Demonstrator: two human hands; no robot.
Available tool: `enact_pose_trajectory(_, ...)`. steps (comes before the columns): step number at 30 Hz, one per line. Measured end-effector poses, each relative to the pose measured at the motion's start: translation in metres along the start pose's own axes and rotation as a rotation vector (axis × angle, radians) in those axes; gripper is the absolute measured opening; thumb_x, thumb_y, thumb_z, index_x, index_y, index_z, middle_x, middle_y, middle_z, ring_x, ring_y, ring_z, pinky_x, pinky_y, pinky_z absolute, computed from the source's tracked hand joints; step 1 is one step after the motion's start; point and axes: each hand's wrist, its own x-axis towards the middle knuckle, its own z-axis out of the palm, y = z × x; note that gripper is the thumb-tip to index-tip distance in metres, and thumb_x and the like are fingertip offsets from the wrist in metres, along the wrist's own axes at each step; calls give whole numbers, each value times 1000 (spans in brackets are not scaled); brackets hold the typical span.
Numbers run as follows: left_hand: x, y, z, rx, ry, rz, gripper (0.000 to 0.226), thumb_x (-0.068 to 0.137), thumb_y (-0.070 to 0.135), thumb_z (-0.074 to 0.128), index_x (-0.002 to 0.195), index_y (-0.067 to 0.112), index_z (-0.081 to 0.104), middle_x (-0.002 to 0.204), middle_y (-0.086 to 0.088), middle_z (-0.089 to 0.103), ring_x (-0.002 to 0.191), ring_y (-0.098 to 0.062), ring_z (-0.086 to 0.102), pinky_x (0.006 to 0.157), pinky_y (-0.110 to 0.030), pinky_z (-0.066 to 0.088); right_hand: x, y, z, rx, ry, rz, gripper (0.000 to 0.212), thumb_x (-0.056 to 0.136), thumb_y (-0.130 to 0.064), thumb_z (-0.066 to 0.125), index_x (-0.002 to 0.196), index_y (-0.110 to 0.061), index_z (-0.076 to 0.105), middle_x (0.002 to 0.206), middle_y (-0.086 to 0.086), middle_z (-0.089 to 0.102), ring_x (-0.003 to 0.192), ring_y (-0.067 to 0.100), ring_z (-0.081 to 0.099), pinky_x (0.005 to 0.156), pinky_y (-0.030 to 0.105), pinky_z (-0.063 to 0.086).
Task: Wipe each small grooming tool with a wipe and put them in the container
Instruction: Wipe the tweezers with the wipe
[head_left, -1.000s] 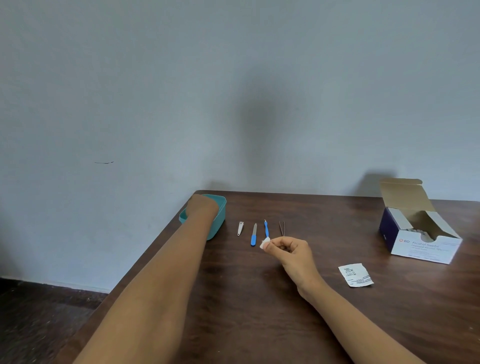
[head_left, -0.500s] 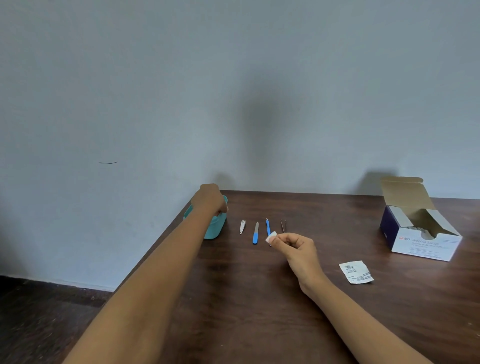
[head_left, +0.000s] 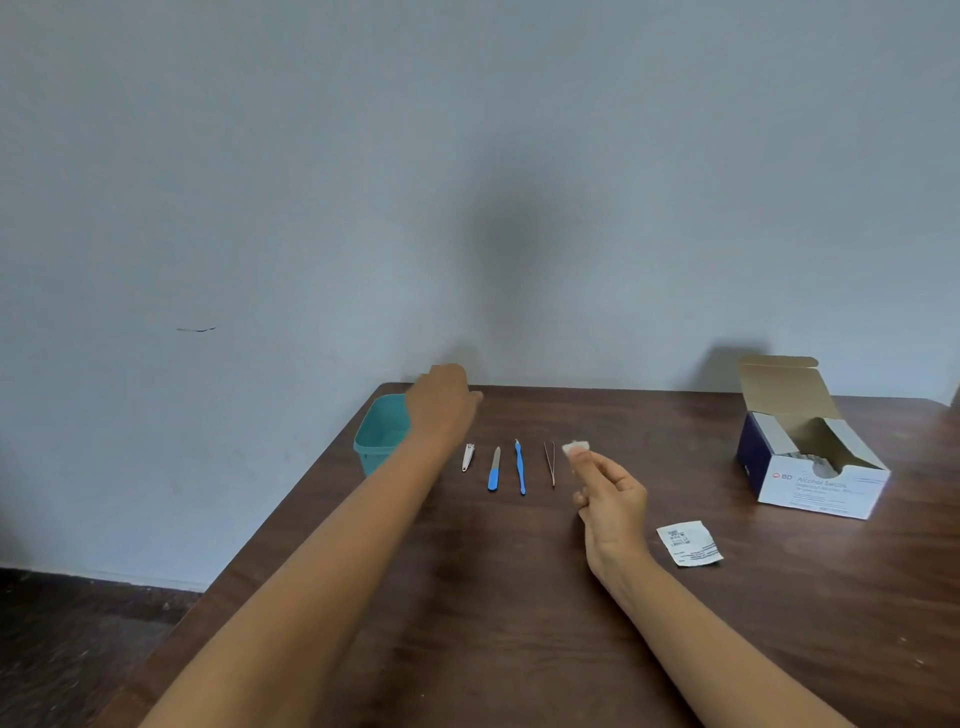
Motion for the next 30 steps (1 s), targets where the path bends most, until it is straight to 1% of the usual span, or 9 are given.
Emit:
enact_pose_trajectory(2, -11, 18, 12, -79, -73, 61, 32, 90, 35, 55, 94, 5, 61, 100, -11, 66, 84, -26, 60, 65, -29, 42, 5, -2, -2, 76, 73, -5, 3, 80, -20, 76, 80, -19, 73, 76, -8, 65, 56, 5, 36, 53, 18, 36)
enact_pose_trajectory(4, -23, 36, 29, -138, -180, 77, 40, 89, 42, 55, 102, 5, 63, 106, -12, 65, 94, -29, 62, 76, -34, 49, 8, -5, -5, 141, 129, -25, 3, 81, -18, 75, 79, -20, 73, 74, -8, 63, 50, 4, 33, 48, 16, 35)
enact_pose_trajectory(7, -41, 57, 50, -118, -265, 93, 45, 90, 45, 55, 111, 6, 61, 116, -14, 60, 107, -33, 59, 86, -38, 47, 12, -7, -9, 208, 173, -25, 4, 82, -18, 73, 86, -19, 72, 75, -6, 64, 42, 2, 36, 45, 15, 34)
enact_pose_trajectory(12, -58, 78, 64, 14, -287, 118, 42, 93, 36, 57, 119, 3, 55, 120, -13, 57, 108, -29, 60, 79, -31, 44, 15, -7, -11, 244, 180, -5, 6, 83, -18, 72, 88, -16, 70, 75, -5, 61, 39, 1, 38, 45, 14, 35)
enact_pose_trajectory(17, -65, 86, 61, 89, -239, 124, 24, 94, 4, 52, 118, 4, 57, 116, -11, 62, 105, -25, 62, 73, -28, 45, 18, -6, -13, 286, 174, -1, 5, 84, -15, 71, 89, -13, 69, 77, -1, 62, 38, 1, 38, 44, 15, 35)
enact_pose_trajectory(20, -70, 86, 58, 63, -230, 129, 24, 94, 2, 51, 117, 3, 57, 115, -11, 63, 104, -25, 63, 70, -28, 41, 19, -6, -13, 307, 170, 3, 9, 85, -12, 69, 94, -9, 68, 78, 0, 61, 37, 1, 38, 43, 14, 35)
enact_pose_trajectory(24, -76, 78, 51, -211, -221, 2, 24, 96, 18, 48, 108, 1, 60, 113, -15, 62, 104, -31, 61, 72, -33, 41, 18, -7, -14, 339, 134, 30, 6, 85, -10, 68, 91, -11, 67, 81, -1, 64, 37, 0, 38, 45, 13, 36)
enact_pose_trajectory(27, -89, 66, 44, -492, -160, -98, 26, 95, 28, 52, 98, 6, 65, 95, -4, 65, 89, -22, 61, 70, -27, 39, 17, -8, -14, 356, 112, 27, 7, 85, -8, 69, 89, -12, 66, 81, -3, 66, 39, 0, 37, 44, 13, 35)
enact_pose_trajectory(30, -105, 57, 41, -714, -155, -116, 23, 93, 28, 56, 89, 7, 65, 80, -3, 66, 75, -16, 63, 75, -29, 50, 13, -7, -14, 355, 102, 20, 9, 84, -6, 70, 87, -13, 65, 82, -4, 65, 40, 0, 36, 44, 13, 35)
